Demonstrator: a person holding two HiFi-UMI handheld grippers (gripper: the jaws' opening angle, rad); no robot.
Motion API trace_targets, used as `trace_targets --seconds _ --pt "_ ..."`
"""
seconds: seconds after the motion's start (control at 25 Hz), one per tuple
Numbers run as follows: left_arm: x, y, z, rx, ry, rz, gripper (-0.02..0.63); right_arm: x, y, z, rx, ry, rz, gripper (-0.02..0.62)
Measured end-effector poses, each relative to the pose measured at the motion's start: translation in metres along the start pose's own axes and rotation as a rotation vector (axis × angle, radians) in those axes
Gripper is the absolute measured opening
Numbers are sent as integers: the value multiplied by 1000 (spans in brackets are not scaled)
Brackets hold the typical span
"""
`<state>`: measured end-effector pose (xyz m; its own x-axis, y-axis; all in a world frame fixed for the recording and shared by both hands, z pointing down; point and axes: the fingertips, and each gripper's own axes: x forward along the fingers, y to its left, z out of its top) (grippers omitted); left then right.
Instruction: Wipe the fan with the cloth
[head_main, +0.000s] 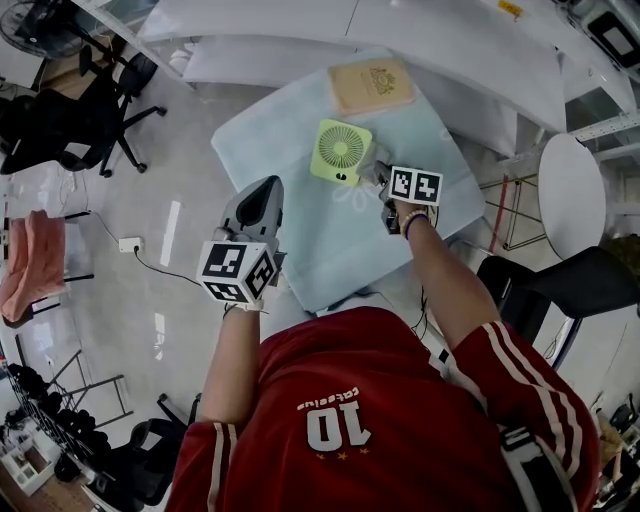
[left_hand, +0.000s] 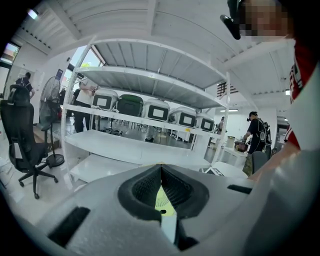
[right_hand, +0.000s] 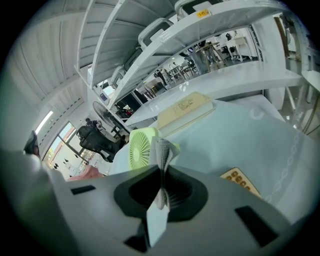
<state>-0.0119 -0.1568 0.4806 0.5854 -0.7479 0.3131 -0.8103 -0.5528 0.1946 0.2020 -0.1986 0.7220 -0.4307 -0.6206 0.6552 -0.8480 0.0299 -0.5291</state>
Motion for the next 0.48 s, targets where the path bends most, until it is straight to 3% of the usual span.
trace_targets --seconds 0.48 --pt "-2 0 6 8 -6 -37 5 -16 -3 -2 23 -29 -34 20"
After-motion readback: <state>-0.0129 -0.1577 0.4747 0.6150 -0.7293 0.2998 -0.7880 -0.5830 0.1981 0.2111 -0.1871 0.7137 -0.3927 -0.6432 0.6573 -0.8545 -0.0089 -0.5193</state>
